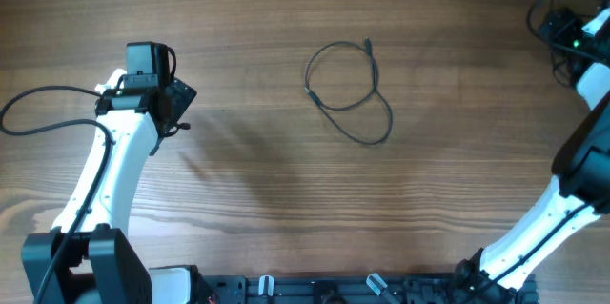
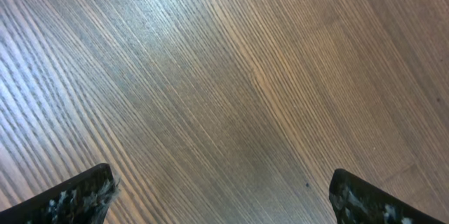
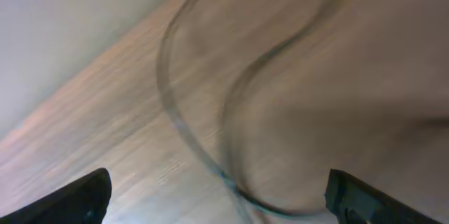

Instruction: Untangle cables

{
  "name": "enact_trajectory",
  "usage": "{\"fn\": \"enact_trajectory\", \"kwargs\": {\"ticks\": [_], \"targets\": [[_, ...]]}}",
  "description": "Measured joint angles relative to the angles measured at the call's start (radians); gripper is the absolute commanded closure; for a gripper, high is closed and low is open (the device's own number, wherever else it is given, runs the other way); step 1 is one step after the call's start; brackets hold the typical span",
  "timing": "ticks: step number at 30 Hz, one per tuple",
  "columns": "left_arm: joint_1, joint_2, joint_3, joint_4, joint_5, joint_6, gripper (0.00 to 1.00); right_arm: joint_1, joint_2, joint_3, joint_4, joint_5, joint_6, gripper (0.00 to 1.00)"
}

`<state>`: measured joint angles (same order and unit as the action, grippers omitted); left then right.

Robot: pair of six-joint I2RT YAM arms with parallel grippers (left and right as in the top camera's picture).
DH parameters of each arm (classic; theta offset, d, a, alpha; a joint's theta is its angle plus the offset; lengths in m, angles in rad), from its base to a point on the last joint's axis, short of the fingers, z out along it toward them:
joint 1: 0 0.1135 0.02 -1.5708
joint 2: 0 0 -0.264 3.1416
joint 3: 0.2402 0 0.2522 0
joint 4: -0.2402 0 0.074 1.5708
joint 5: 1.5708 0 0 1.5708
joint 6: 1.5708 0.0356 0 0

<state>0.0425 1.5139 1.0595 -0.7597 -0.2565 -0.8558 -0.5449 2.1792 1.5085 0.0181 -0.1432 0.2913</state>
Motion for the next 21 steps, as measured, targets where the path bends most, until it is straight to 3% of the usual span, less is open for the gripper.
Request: {"fn": "enact_trajectory", "kwargs": {"ticks": [1, 3, 6, 14, 16, 18, 21], "targets": [[0.000, 0.000, 0.000, 0.000, 0.000, 0.000, 0.00, 0.000, -0.037, 0.000, -0.039, 0.075, 0.005, 0.01], [0.000, 0.000, 0.000, 0.000, 0.000, 0.000, 0.00, -0.001, -0.118, 0.001, -0.097, 0.268, 0.003, 0.23], [0.000, 0.000, 0.000, 0.000, 0.000, 0.000, 0.00, -0.020, -0.181, 0.008, -0.179, 0.471, -0.058, 0.76], [0.000, 0.000, 0.000, 0.000, 0.000, 0.000, 0.00, -0.179, -0.127, -0.034, -0.297, 0.522, -0.140, 0.75], [0.000, 0.000, 0.000, 0.000, 0.000, 0.000, 0.00, -0.214, -0.106, -0.040, -0.320, 0.525, -0.140, 0.67], [0.000, 0.000, 0.000, 0.000, 0.000, 0.000, 0.00, -0.245, -0.096, -0.046, -0.340, 0.536, -0.147, 0.67], [0.000, 0.000, 0.000, 0.000, 0.000, 0.000, 0.00, -0.288, -0.095, -0.047, -0.389, 0.568, -0.140, 0.87]]}}
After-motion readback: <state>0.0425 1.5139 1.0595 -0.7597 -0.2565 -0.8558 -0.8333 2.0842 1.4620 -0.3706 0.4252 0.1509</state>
